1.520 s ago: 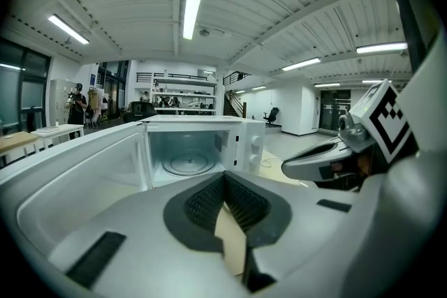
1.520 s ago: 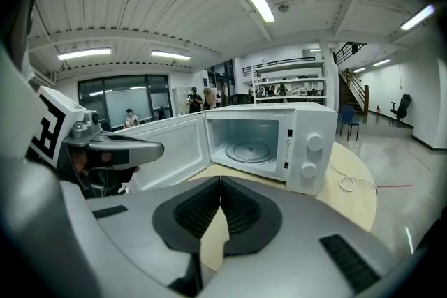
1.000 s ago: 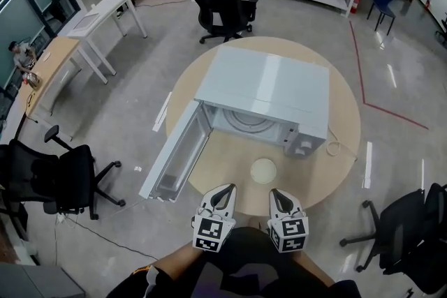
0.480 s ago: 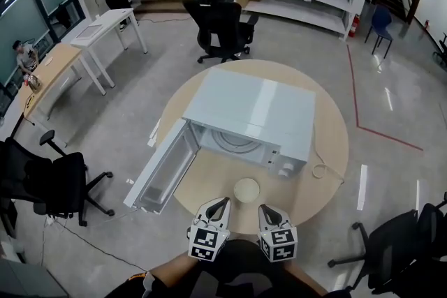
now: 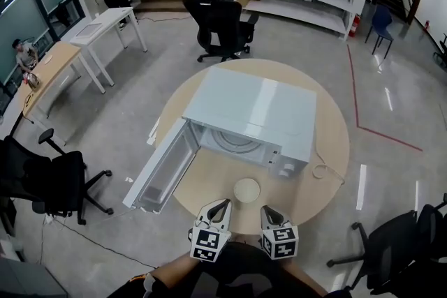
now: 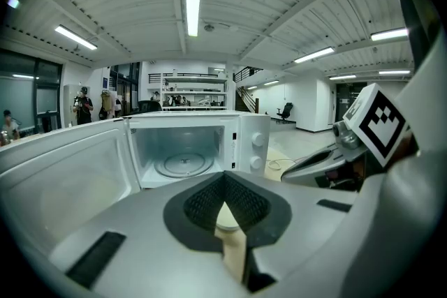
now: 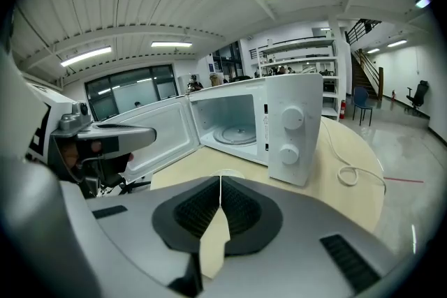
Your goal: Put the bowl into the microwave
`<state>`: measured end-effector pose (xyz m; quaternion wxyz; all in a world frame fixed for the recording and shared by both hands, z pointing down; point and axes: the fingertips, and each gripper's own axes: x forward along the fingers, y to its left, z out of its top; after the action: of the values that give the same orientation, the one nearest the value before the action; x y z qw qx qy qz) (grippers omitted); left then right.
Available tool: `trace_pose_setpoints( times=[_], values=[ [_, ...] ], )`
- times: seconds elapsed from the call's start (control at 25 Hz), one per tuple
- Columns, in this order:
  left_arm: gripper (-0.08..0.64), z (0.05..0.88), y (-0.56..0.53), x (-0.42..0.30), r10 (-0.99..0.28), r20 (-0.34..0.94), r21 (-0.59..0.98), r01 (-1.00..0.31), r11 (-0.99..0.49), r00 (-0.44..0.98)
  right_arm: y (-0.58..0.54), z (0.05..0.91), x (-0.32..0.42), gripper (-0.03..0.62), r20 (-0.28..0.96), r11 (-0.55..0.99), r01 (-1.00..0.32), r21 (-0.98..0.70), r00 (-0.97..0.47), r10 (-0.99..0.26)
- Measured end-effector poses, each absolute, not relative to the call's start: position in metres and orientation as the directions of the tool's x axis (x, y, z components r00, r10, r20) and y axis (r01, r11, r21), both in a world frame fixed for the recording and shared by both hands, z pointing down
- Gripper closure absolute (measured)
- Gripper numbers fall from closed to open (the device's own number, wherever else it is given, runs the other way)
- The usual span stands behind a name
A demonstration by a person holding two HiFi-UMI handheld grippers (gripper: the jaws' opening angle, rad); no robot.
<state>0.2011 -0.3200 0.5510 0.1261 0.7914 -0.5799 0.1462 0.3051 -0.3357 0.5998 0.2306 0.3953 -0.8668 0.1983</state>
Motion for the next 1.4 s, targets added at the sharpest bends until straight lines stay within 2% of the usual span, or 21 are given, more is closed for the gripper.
trace_pose_setpoints(
  times=[0.28, 0.96, 1.12, 1.4],
  values=[
    [0.512, 0.561, -0.336, 0.18, -0.877, 0.377, 0.029, -0.95, -0.31, 0.298, -0.355, 0.612, 0.286, 0.574, 0.531, 0.569, -0.781, -0.259, -0.607, -0.592],
    [0.512, 0.598, -0.378, 0.158, -0.814, 0.463, 0.033, -0.924, -0.38, 0.351, -0.39, 0.663, 0.278, 0.572, 0.634, 0.432, -0.851, -0.297, -0.514, -0.577],
    [0.512, 0.612, -0.392, 0.156, -0.804, 0.482, 0.047, -0.926, -0.375, 0.349, -0.402, 0.679, 0.281, 0.51, 0.657, 0.401, -0.856, -0.327, -0.511, -0.555],
    [0.512, 0.638, -0.41, 0.158, -0.772, 0.532, 0.05, -0.923, -0.382, 0.348, -0.415, 0.697, 0.288, 0.508, 0.674, 0.341, -0.859, -0.382, -0.511, -0.533]
  ],
)
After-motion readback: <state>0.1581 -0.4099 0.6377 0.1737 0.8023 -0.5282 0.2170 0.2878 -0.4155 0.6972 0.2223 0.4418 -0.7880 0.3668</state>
